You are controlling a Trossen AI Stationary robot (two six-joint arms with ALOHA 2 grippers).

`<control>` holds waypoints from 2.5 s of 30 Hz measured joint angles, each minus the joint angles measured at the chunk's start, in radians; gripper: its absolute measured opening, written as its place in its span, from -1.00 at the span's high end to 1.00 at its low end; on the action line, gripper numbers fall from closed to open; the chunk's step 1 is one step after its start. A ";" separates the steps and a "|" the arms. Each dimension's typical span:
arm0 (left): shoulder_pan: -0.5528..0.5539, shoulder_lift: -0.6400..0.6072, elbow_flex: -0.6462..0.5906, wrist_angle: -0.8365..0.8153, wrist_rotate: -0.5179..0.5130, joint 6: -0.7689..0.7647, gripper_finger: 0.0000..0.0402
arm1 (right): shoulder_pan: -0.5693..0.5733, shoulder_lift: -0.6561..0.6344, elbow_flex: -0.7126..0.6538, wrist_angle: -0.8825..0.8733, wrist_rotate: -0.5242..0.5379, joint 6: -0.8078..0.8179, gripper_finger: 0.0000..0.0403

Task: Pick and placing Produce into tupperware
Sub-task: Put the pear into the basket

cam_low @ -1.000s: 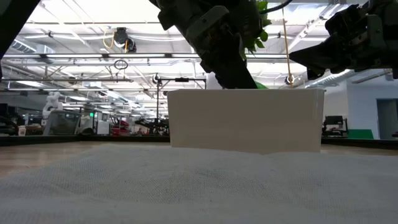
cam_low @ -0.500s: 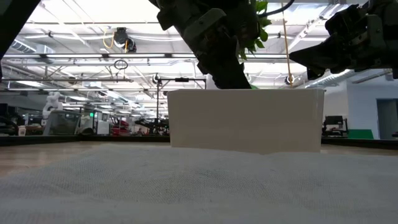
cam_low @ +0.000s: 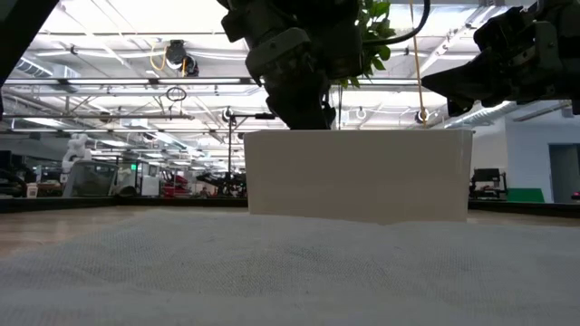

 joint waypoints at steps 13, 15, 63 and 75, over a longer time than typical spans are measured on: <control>0.000 0.000 0.000 0.000 0.000 0.000 -0.06 | 0.000 0.000 0.000 0.000 0.000 0.000 1.00; 0.000 0.000 0.000 0.000 -0.001 0.000 -0.06 | 0.000 0.000 0.000 0.000 0.000 0.000 1.00; -0.002 0.000 0.000 0.053 -0.009 0.079 -0.06 | 0.000 0.000 0.000 0.001 0.000 0.004 1.00; -0.014 0.000 0.000 0.052 0.033 0.165 -0.06 | 0.000 0.000 0.000 0.001 0.000 0.004 1.00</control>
